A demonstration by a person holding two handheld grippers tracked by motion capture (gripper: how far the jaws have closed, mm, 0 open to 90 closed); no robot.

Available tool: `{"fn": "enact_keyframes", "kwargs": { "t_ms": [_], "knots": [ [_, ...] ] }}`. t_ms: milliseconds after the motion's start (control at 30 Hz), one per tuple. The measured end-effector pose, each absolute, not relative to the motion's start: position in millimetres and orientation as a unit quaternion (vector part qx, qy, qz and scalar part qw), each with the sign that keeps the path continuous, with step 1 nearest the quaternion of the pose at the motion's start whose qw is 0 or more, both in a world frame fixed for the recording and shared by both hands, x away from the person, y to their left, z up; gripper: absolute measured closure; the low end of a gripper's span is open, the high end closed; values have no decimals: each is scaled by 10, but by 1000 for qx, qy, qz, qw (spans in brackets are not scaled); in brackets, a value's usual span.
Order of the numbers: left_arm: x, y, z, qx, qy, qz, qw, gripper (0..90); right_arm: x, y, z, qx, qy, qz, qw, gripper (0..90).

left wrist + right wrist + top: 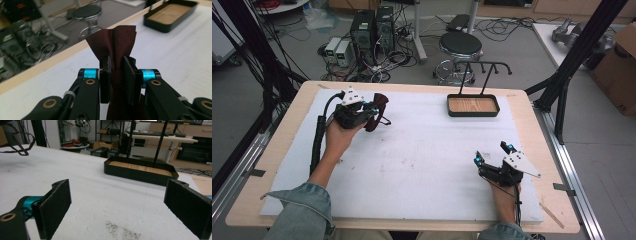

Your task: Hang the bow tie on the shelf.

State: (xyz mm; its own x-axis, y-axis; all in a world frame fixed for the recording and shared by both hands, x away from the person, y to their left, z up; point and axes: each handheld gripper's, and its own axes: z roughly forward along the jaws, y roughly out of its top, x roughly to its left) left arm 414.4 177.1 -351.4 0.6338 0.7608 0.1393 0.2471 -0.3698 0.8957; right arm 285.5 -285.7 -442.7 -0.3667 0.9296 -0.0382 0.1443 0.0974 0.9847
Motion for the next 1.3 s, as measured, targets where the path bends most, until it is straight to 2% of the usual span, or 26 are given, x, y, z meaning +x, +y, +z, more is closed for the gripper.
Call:
{"fn": "enact_keyframes", "kwargs": {
  "t_ms": [233, 733, 1300],
  "knots": [
    [4158, 1588, -3393, 799, 263, 271, 469, 763, 2854, -2857, -4427, 420, 639, 525, 374, 65],
    [4347, 1187, -3228, 821, 206, 236, 477, 763, 2859, -2860, -4428, 416, 641, 525, 376, 65],
    [4543, 587, -3019, 840, 134, 222, 477, 763, 2862, -2870, -4427, 418, 638, 527, 375, 65]
  ]
}}
